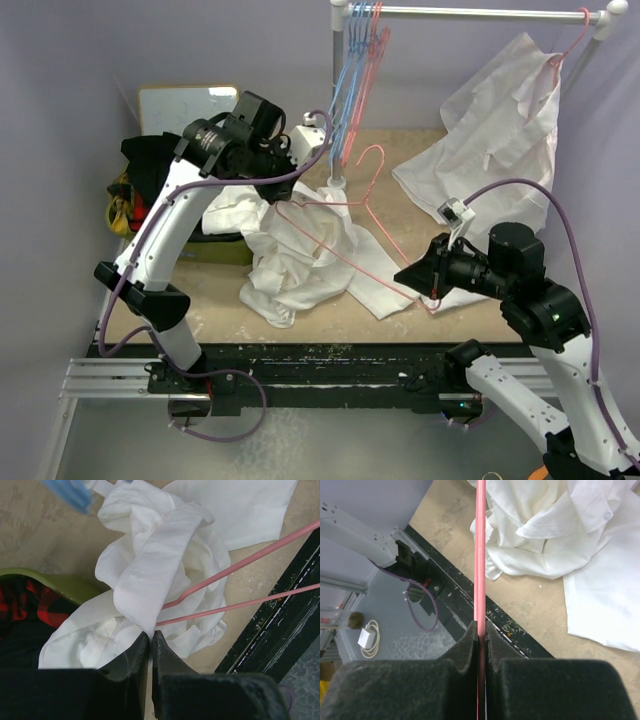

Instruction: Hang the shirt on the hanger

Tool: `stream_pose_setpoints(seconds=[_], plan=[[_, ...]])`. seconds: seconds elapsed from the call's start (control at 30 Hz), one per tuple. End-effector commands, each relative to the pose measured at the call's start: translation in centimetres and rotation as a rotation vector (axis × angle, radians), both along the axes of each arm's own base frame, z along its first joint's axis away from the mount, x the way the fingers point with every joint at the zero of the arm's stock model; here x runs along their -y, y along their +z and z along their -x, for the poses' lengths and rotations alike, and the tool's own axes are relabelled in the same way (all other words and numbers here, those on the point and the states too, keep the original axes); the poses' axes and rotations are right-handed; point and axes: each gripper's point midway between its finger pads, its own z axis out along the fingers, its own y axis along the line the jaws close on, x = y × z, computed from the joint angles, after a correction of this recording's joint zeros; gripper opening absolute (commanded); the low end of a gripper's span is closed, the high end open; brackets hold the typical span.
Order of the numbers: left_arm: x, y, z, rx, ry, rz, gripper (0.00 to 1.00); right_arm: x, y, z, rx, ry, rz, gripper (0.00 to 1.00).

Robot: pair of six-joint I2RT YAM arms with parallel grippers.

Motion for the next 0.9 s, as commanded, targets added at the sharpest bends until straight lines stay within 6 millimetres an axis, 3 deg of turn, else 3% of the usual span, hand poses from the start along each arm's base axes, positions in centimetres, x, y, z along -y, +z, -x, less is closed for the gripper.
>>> stream_pose_setpoints(seconds=[0.0,0.17,0.3,0.6,0.87], plan=[[-1.7,2.4,0.1,0.107,0.031,-0.024,0.09,0.9,2.7,-0.9,0.149,-0.025,0.03,0.0],[-3.4,0.8,-1.8,0.149,0.11,-0.131,0.08,1.9,3.5,0.2,0.167,-0.036,0.058,0.0],[-2.9,-0.2,-1.4,0.103,0.09,-0.13,0.07,2.0,3.4,0.1,0.168,-0.042,0.065,0.0],[-2.5,0.9,-1.4,0.121,0.087,-0.095,0.08,0.5,3.2,-1.1,0.173,0.016,0.047,0.0],[-2.3,1.4,-1.9,0.132,0.094,-0.092,0.08,0.5,2.6,-1.2,0.165,0.029,0.071,0.0]])
